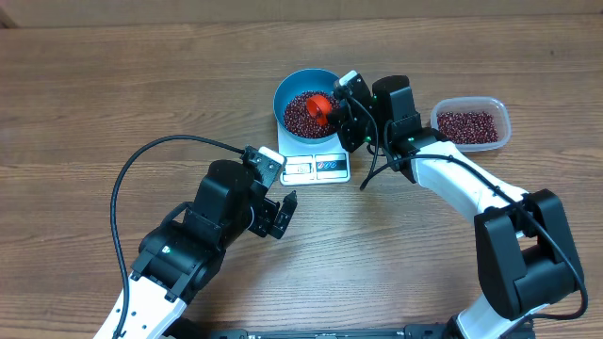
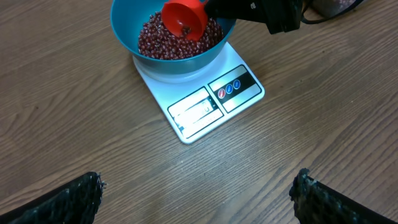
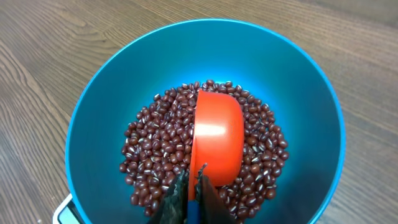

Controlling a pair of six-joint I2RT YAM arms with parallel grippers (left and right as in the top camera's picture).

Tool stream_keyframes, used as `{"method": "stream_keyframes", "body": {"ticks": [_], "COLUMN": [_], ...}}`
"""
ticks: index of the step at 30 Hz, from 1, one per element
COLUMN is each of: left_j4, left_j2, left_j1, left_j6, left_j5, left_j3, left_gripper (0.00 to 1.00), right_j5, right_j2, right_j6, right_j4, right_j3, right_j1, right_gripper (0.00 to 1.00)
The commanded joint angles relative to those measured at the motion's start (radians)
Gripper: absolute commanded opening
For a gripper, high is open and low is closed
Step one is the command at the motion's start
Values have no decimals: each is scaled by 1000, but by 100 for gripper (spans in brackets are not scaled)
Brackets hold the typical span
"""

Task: Scoop item into bowl and weigh 150g on scale
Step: 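Lower the scoop into the blue bowl and tip out beans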

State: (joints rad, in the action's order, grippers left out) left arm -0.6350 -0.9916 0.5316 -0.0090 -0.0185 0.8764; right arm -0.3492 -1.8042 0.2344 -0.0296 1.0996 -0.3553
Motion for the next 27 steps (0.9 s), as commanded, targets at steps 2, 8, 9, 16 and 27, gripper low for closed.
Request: {"method": "stream_keyframes", "body": {"ticks": [2,8,9,16,27], "left_j4": [3,3,3,3,3], "left_j2": [-2,-2,-2,-2,-2], "left_j1": [6,6,6,6,6], "left_j6": [-16,-16,-16,-16,-16], "left_j5": [11,11,11,11,11], "left_j3": [0,0,0,0,0], "left_gripper": [99,100,100,100,99], "right_j5": [16,4,-1,-3,20], "right_j2": [-5,-5,-5,-5,-5], "right_j6": [63,62,62,71,169], "right_j4": [8,42,58,157,83], "right_j3": [26,26,26,26,26], "right_j1": [-5,-5,-5,-5,-5], "right_gripper": [4,4,4,4,4]}}
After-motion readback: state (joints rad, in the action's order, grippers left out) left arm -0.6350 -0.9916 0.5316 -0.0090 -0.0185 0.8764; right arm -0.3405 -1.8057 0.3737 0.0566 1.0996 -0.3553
